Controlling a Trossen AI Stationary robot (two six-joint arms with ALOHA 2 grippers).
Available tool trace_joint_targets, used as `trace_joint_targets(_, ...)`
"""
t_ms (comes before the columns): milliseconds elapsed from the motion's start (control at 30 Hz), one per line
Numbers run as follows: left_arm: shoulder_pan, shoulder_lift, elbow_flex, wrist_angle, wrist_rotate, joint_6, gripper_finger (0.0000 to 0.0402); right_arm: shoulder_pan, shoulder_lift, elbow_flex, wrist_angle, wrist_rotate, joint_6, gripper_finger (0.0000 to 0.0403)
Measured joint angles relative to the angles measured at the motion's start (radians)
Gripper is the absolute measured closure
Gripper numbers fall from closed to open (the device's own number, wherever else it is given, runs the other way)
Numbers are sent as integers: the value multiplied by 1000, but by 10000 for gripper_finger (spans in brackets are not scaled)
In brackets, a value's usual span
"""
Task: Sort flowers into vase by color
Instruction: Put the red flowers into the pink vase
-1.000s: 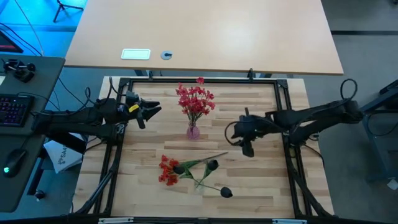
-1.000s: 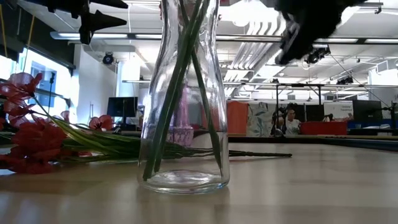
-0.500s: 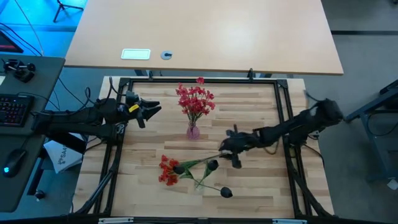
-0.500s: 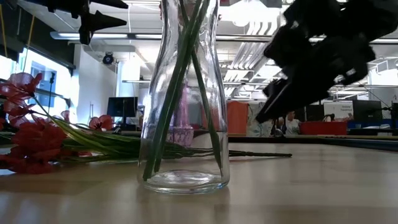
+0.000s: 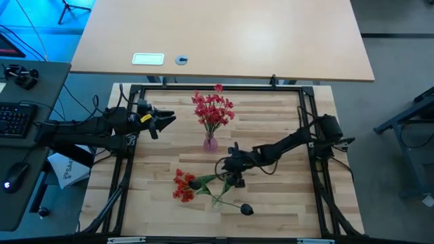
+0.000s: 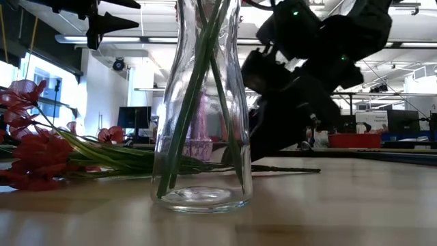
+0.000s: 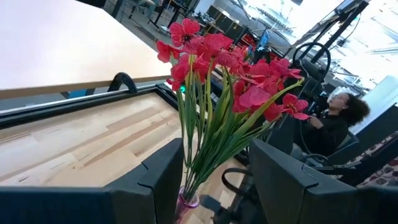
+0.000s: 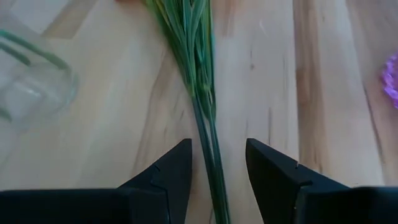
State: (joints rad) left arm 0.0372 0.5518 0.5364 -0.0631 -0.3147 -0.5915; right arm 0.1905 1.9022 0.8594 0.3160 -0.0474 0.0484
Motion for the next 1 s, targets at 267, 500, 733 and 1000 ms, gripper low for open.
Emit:
trace_joint_targets(267,0,0,0,-1,0,0,232,5,48,44,-3,-24,-22,236)
trace_joint_targets(500,0,0,0,-9,1,0,232,1,55,44,-8,-21,-27,228)
trace_joint_targets(733,0,0,0,-22,8,-12,232,-3,51,47,-52,0,78,387)
trace_joint_targets(1000,-1,-5,14,-12,68,11,232,-21,-109,40,-343,-15,151,399)
